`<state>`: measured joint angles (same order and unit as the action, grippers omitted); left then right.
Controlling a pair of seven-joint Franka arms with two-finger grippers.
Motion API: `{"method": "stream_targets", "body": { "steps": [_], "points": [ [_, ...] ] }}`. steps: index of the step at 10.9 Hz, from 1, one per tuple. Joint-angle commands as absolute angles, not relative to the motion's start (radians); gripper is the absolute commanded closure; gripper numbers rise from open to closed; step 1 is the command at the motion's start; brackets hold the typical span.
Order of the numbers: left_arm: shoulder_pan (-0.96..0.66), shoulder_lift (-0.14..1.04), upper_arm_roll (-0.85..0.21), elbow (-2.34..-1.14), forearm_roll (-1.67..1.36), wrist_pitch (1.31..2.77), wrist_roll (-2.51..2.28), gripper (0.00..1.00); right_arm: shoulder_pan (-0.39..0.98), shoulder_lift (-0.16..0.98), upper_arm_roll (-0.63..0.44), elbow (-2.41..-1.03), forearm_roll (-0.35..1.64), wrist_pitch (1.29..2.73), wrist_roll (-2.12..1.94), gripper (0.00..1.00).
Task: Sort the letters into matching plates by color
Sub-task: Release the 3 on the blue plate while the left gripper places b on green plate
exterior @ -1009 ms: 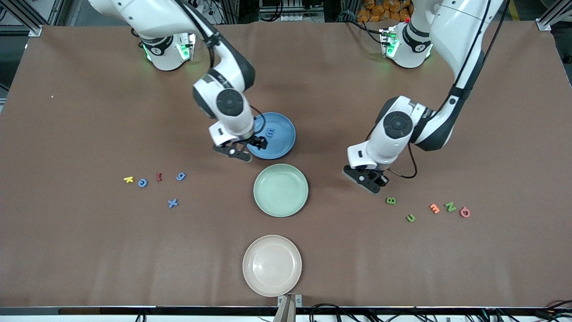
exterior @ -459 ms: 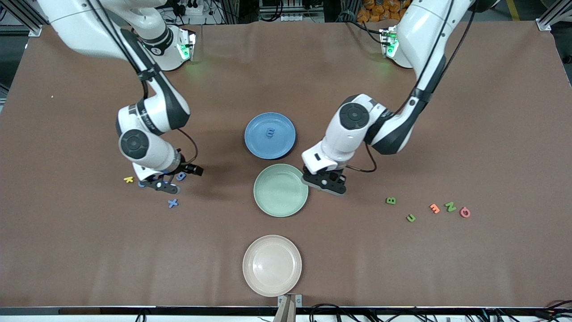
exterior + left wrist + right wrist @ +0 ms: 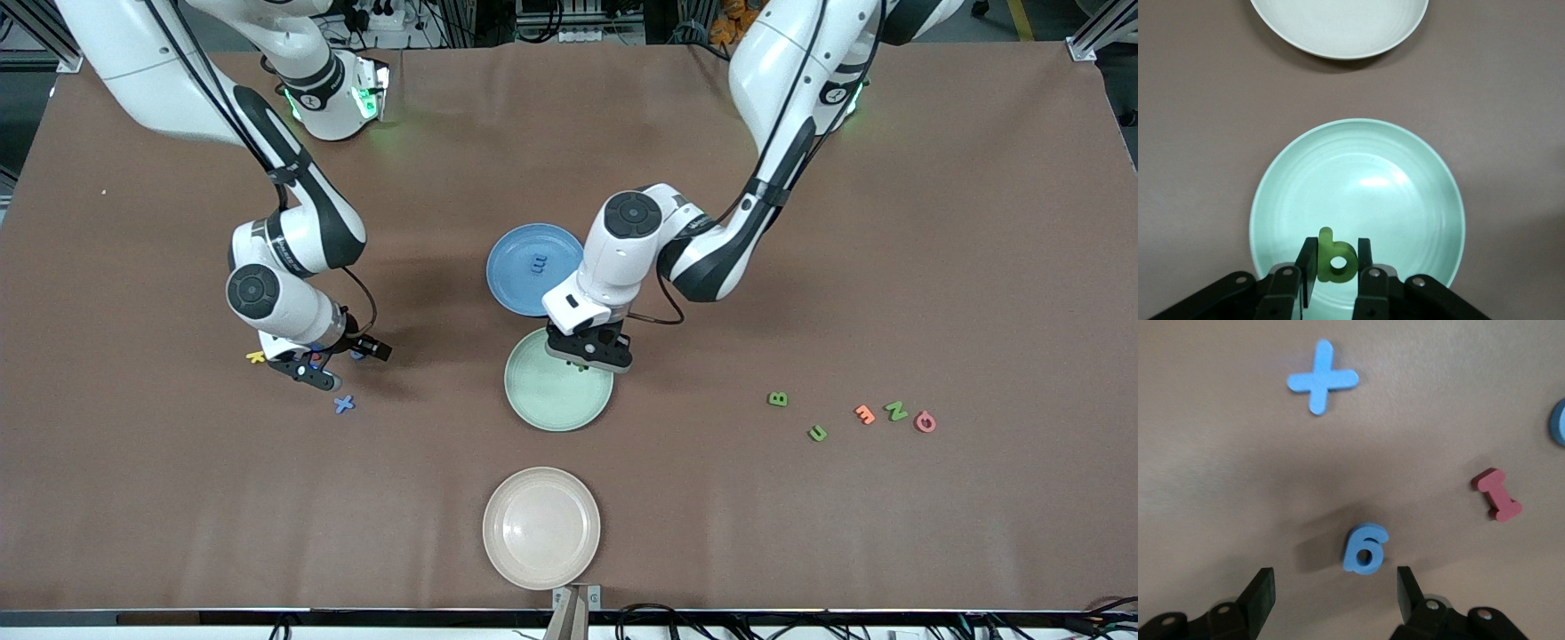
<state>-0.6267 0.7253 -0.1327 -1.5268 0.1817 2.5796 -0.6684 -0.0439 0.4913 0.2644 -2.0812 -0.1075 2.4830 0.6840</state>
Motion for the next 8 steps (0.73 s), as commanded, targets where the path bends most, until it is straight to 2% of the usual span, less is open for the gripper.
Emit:
{"method": "stream_targets", "body": {
  "steps": [1,2,3,6,8],
  "points": [
    [-0.702,0.779,-0.046,-1.445,0.179,2.594,-0.805,0.95,-0.070,0.485,0.268,-2.112,-0.109,2.500,0.701,0.24],
    [-0.703,0.779,-0.038,-1.443,0.183,2.600,-0.802,0.02,-0.080,0.485,0.268,-2.115,-0.109,2.502,0.698,0.27],
    [-0.704,0.769,-0.037,-1.445,0.180,2.620,-0.839,0.00,-0.080,0.486,0.268,-2.115,-0.109,2.506,0.698,0.31],
    [-0.693,0.727,-0.012,-1.456,0.205,2.620,-1.060,0.00,-0.084,0.503,0.249,-2.115,-0.109,2.539,0.698,0.33],
    [-0.646,0.677,0.032,-1.474,0.212,2.552,-1.060,0.00,-0.084,0.509,0.249,-2.114,-0.109,2.540,0.698,0.39]
  ]
}}
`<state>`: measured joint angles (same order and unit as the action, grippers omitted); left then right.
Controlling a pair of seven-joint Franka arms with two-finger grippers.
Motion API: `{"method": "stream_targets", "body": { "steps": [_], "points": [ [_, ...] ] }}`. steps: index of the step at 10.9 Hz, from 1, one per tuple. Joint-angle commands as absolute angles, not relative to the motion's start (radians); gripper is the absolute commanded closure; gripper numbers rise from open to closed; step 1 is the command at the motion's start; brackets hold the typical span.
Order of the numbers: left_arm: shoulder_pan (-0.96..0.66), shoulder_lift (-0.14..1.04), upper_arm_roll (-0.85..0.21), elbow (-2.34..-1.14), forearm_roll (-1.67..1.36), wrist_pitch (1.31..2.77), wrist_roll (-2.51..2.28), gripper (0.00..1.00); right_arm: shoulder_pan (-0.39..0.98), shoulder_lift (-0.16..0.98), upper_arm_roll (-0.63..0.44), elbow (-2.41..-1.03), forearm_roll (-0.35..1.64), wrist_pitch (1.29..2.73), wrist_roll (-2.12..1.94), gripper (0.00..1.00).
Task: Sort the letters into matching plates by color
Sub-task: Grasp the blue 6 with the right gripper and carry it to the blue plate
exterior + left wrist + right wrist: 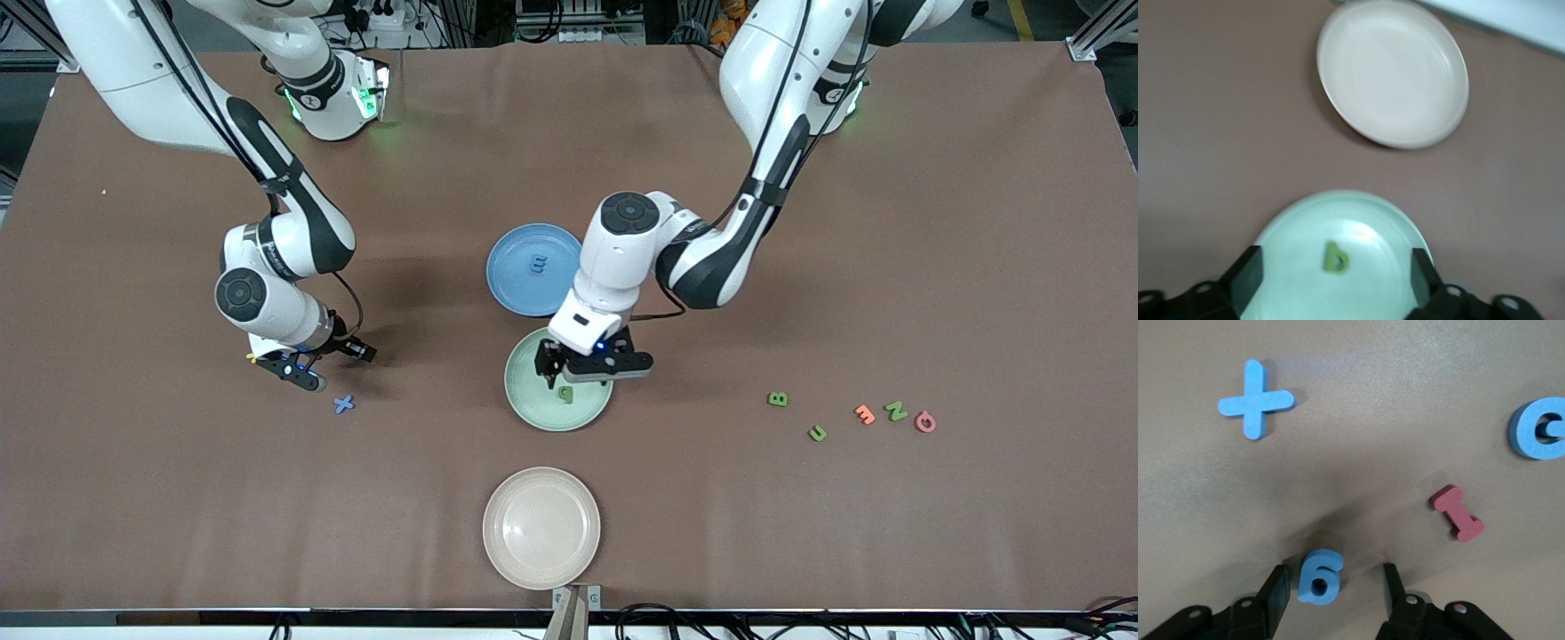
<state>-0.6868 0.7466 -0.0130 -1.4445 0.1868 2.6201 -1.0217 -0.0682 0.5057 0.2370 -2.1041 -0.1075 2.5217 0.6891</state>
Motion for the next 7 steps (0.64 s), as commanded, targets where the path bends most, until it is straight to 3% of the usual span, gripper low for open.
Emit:
{"method": "stream_targets", "body": {
  "steps": [1,3,4,7],
  "points": [
    [-0.574,0.649,0.026,-1.476,0.204,2.475,-1.049,0.00,-0.083,0.509,0.249,-2.114,-0.109,2.542,0.698,0.52],
    [-0.477,0.641,0.008,-1.477,0.187,2.325,-0.932,0.00,-0.081,0.508,0.250,-2.114,-0.109,2.537,0.696,1.00],
    [-0.448,0.646,0.008,-1.477,0.187,2.242,-0.884,0.00,-0.074,0.500,0.253,-2.114,-0.109,2.527,0.701,1.00],
    [-0.367,0.650,0.003,-1.497,0.137,2.174,-0.475,0.00,-0.011,0.442,0.262,-2.103,-0.106,2.436,0.706,1.00]
  ]
}}
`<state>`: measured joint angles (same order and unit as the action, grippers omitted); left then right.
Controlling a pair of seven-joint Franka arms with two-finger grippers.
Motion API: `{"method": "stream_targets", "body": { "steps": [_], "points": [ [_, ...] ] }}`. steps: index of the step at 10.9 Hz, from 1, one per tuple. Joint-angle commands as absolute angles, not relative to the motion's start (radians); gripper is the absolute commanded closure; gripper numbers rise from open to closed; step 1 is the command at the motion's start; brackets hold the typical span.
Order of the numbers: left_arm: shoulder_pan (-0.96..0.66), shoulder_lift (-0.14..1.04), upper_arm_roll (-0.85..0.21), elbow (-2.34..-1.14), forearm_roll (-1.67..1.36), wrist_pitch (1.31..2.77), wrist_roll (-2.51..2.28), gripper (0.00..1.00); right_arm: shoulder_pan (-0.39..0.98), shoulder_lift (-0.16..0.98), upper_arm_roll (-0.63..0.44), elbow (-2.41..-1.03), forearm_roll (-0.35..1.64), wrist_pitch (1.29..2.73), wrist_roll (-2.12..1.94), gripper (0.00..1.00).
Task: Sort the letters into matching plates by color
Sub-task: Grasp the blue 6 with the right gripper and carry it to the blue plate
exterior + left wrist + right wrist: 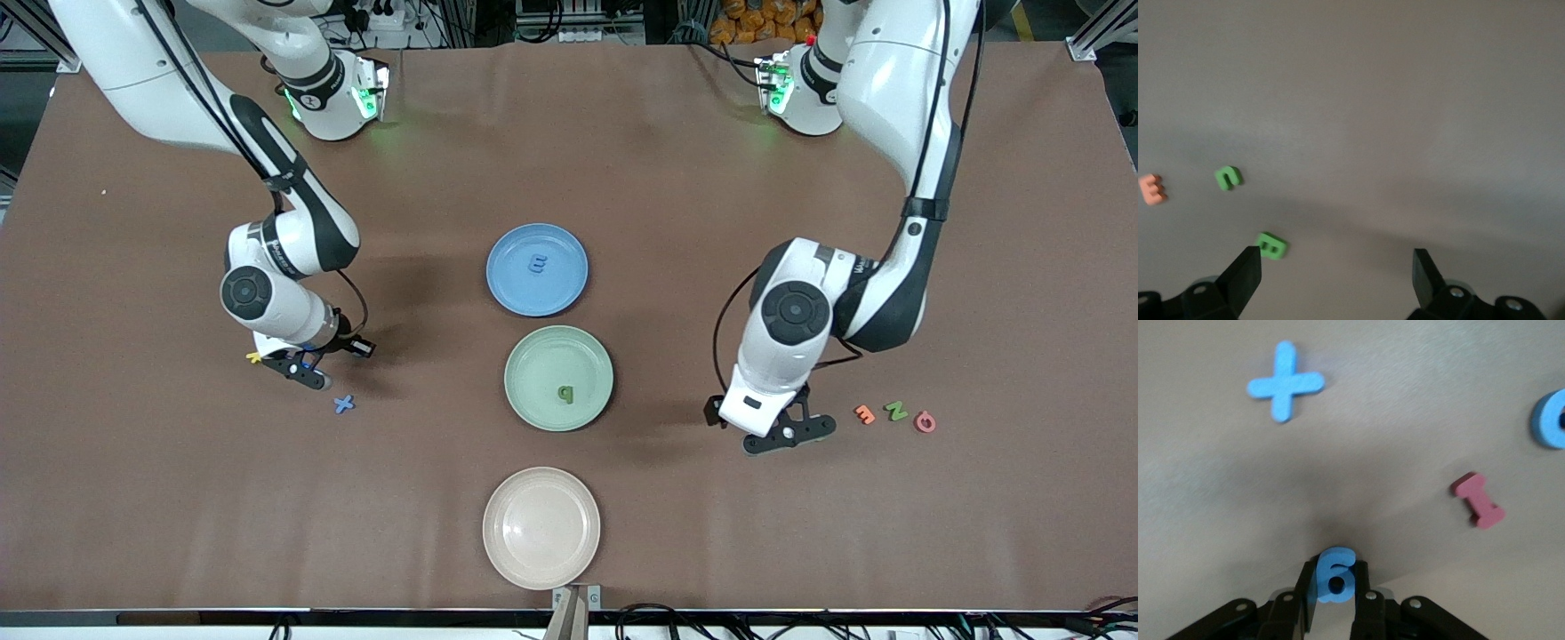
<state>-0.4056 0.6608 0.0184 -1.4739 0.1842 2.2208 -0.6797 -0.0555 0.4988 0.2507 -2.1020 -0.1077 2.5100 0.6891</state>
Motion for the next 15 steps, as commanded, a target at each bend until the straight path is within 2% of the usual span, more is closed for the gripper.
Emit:
{"method": "stream_targets", "body": {
  "steps": [1,5,6,9,12,15],
  "points": [
    [-0.344,0.653,0.002,-1.499,0.117,2.146,-0.359,0.00,0.003,0.428,0.293,-2.091,-0.106,2.403,0.733,1.00],
    [-0.266,0.702,0.002,-1.506,0.004,2.115,-0.141,0.00,0.116,0.428,0.429,-2.000,-0.103,2.307,0.987,1.00],
    [-0.267,0.718,0.003,-1.525,-0.046,2.124,-0.138,0.00,0.177,0.431,0.436,-2.000,-0.101,2.313,1.068,1.00],
    [-0.276,0.706,0.003,-1.659,-0.048,2.297,-0.140,0.00,0.300,0.460,0.480,-1.996,-0.103,2.348,1.271,1.00],
    [-0.273,0.707,0.003,-1.671,-0.015,2.315,-0.077,0.00,0.397,0.523,0.480,-1.996,-0.118,2.450,1.357,1.00],
    [-0.267,0.712,0.003,-1.672,-0.014,2.322,-0.048,0.00,0.407,0.572,0.480,-1.996,-0.190,2.461,1.385,1.00]
  ]
}}
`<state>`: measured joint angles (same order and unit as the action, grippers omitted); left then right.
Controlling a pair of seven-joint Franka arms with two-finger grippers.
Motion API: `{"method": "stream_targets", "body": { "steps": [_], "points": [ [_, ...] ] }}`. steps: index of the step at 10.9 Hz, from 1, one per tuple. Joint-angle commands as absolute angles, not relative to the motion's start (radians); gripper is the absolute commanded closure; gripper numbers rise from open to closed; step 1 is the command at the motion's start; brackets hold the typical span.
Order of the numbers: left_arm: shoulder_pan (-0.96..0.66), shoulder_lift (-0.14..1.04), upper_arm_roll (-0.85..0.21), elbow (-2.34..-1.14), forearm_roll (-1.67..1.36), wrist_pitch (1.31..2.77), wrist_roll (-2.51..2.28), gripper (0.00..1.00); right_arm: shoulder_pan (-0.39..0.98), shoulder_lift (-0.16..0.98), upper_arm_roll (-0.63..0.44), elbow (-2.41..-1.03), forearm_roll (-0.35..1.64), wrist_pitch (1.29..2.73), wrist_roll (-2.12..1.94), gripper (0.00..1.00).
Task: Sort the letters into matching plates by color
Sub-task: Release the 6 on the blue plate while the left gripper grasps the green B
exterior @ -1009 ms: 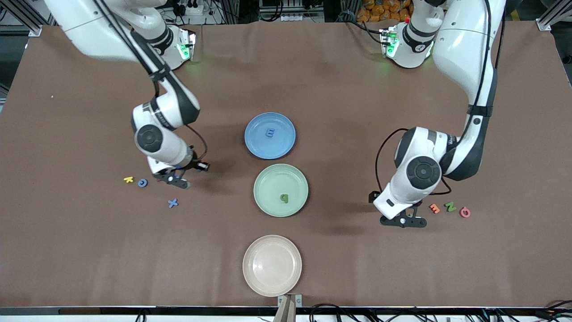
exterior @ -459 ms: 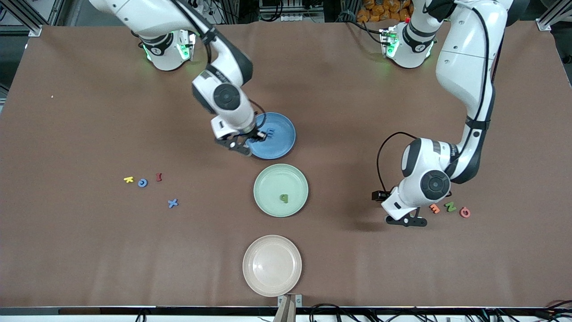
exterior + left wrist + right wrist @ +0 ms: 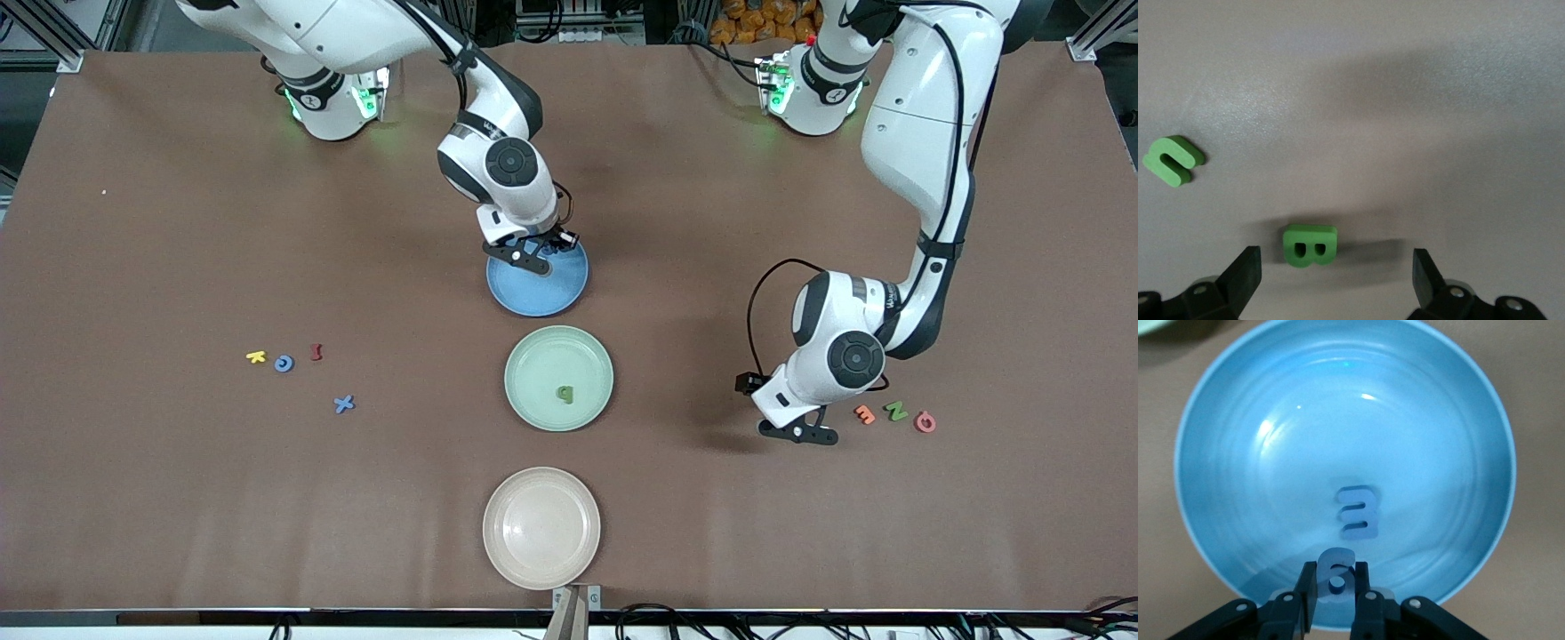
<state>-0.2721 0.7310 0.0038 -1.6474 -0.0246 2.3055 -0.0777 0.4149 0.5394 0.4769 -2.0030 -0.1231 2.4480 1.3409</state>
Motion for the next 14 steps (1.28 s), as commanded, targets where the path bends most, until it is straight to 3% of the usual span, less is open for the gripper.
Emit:
{"method": "stream_targets", "body": {
  "steps": [1,4,5,6,7,8,9,10,14],
  "points": [
    [-0.265,0.713,0.003,-1.672,-0.014,2.339,-0.041,0.00,0.407,0.575,0.480,-1.994,-0.204,2.461,1.394,1.00],
    [-0.262,0.715,0.003,-1.678,0.001,2.350,-0.031,0.00,0.391,0.581,0.480,-1.993,-0.213,2.459,1.393,1.00],
    [-0.261,0.715,0.003,-1.684,0.002,2.359,-0.022,0.00,0.384,0.584,0.479,-1.991,-0.215,2.459,1.393,0.93],
    [-0.259,0.715,0.005,-1.684,0.002,2.362,-0.018,0.00,0.374,0.587,0.479,-1.991,-0.213,2.457,1.393,0.54],
    [-0.261,0.716,0.003,-1.686,0.002,2.365,-0.018,0.54,0.373,0.588,0.479,-1.991,-0.215,2.456,1.391,0.27],
    [-0.258,0.718,0.005,-1.693,0.002,2.368,-0.018,1.00,0.370,0.586,0.479,-1.982,-0.213,2.444,1.391,0.17],
    [-0.259,0.718,0.005,-1.706,0.002,2.394,-0.028,1.00,0.367,0.584,0.479,-1.968,-0.212,2.438,1.390,0.06],
    [-0.262,0.718,0.005,-1.713,0.002,2.408,-0.037,1.00,0.358,0.578,0.479,-1.954,-0.212,2.416,1.384,0.03],
    [-0.273,0.687,0.003,-1.704,-0.002,2.402,-0.104,1.00,0.203,0.471,0.479,-1.936,-0.183,2.255,1.118,0.14]
  ]
}}
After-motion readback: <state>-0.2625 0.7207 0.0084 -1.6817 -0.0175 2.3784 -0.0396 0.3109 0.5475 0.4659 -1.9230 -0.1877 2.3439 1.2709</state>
